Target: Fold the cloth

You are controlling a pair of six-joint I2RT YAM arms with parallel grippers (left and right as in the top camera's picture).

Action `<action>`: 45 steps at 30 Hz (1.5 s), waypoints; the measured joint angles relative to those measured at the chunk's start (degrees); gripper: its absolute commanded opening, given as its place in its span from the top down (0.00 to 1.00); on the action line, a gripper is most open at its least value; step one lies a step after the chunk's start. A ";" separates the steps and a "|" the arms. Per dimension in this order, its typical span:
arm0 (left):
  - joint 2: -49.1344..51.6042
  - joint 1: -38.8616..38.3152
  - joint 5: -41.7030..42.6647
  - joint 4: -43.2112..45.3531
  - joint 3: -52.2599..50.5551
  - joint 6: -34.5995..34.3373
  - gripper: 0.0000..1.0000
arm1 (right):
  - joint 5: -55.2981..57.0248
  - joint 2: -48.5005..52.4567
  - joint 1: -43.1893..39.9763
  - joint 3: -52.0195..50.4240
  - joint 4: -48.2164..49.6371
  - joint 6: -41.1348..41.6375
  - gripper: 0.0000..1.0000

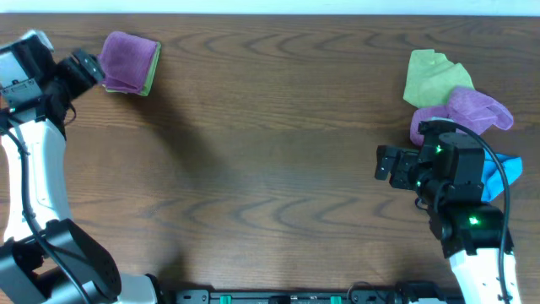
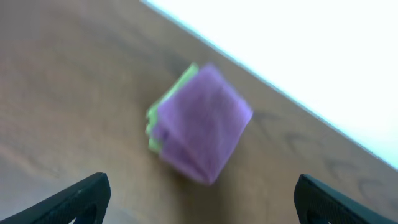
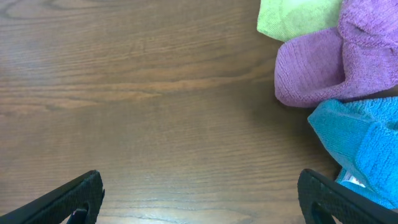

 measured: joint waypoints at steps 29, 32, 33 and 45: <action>-38.80 -17.57 -10.21 -9.90 -10.45 15.02 0.05 | 0.15 0.02 0.00 0.00 0.00 0.00 0.01; -47.41 -15.54 -10.84 -8.83 -18.38 15.47 0.05 | 0.15 0.00 0.00 0.00 -0.04 0.00 0.01; -49.94 -14.93 -11.06 -8.41 -20.92 15.72 0.05 | 0.15 0.07 0.00 0.00 0.09 0.00 0.01; -80.26 -9.66 -13.70 2.14 -52.06 15.17 0.05 | 0.17 0.17 0.00 0.02 -0.02 0.00 0.01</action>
